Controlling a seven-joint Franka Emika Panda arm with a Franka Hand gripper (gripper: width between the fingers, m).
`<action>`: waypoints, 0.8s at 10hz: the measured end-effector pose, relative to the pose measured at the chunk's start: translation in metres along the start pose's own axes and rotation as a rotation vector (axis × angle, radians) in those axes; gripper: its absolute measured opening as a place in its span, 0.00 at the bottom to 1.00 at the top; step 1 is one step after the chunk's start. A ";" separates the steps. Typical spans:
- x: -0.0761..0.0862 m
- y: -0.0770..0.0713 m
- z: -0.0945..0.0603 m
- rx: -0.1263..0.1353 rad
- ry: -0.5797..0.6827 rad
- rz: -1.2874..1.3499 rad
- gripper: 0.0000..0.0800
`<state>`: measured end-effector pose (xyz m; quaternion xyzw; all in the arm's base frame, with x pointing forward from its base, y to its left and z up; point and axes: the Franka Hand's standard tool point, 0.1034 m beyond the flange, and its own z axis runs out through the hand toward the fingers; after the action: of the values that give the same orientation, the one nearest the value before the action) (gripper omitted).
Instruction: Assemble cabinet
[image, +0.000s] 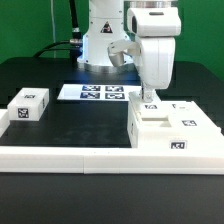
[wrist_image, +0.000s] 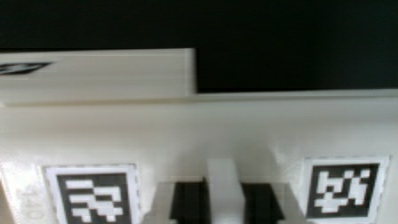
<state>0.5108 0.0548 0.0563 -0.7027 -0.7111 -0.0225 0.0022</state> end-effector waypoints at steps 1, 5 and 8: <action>0.000 -0.001 0.000 0.000 0.000 0.001 0.09; 0.000 0.000 0.000 -0.001 0.000 0.001 0.09; 0.000 0.022 0.000 0.016 -0.003 0.006 0.09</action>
Offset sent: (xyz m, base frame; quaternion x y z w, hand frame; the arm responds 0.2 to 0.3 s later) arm 0.0000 0.0000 0.0000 0.0000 0.0000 0.0000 1.0000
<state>0.5327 0.0550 0.0571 -0.7048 -0.7092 -0.0157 0.0069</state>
